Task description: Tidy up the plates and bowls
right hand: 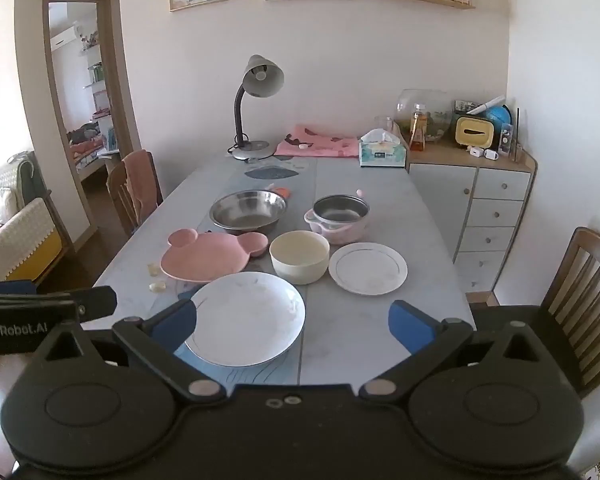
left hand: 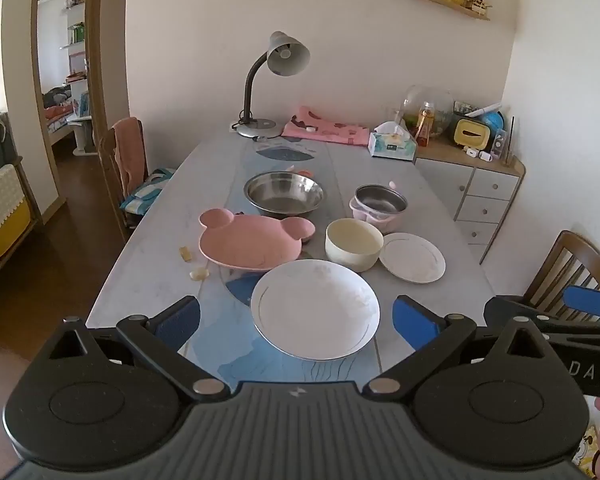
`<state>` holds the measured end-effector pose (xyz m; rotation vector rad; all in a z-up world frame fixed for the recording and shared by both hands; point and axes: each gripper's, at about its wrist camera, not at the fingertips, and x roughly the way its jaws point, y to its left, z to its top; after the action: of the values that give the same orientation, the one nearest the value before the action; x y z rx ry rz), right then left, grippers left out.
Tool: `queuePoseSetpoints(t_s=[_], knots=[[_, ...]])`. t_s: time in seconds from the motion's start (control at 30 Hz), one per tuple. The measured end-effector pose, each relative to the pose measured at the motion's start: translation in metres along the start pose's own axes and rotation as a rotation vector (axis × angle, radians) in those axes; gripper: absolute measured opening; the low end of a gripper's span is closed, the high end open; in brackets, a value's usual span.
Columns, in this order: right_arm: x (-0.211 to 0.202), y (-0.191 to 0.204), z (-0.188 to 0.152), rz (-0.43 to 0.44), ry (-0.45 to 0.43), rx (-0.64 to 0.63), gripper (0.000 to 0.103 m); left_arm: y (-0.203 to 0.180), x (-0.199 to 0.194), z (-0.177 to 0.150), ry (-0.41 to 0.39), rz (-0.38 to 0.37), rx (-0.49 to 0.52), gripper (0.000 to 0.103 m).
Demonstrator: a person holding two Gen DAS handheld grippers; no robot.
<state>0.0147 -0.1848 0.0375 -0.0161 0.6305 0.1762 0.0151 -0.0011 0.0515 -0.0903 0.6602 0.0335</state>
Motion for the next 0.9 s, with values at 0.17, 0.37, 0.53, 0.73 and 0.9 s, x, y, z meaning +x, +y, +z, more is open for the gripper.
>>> queuePoseSetpoints(t_s=[0.17, 0.37, 0.53, 0.73, 0.9], knots=[[-0.003, -0.004, 0.004, -0.007, 0.000, 0.010, 0.103, -0.002, -0.002, 0.003, -0.003, -0.006, 0.005, 0.103], [-0.006, -0.003, 0.009, -0.016, -0.008, 0.013, 0.103, -0.002, -0.003, 0.003, -0.005, -0.009, 0.007, 0.103], [-0.005, -0.003, 0.008, -0.023, -0.009, 0.016, 0.103, -0.003, -0.005, 0.006, -0.014, -0.004, 0.017, 0.103], [-0.007, -0.004, 0.009, -0.030, -0.016, 0.027, 0.102, -0.005, -0.005, 0.007, -0.027, -0.009, 0.028, 0.103], [-0.007, -0.005, 0.008, -0.031, -0.019, 0.036, 0.102, -0.003, -0.005, 0.005, -0.033, -0.015, 0.029, 0.103]])
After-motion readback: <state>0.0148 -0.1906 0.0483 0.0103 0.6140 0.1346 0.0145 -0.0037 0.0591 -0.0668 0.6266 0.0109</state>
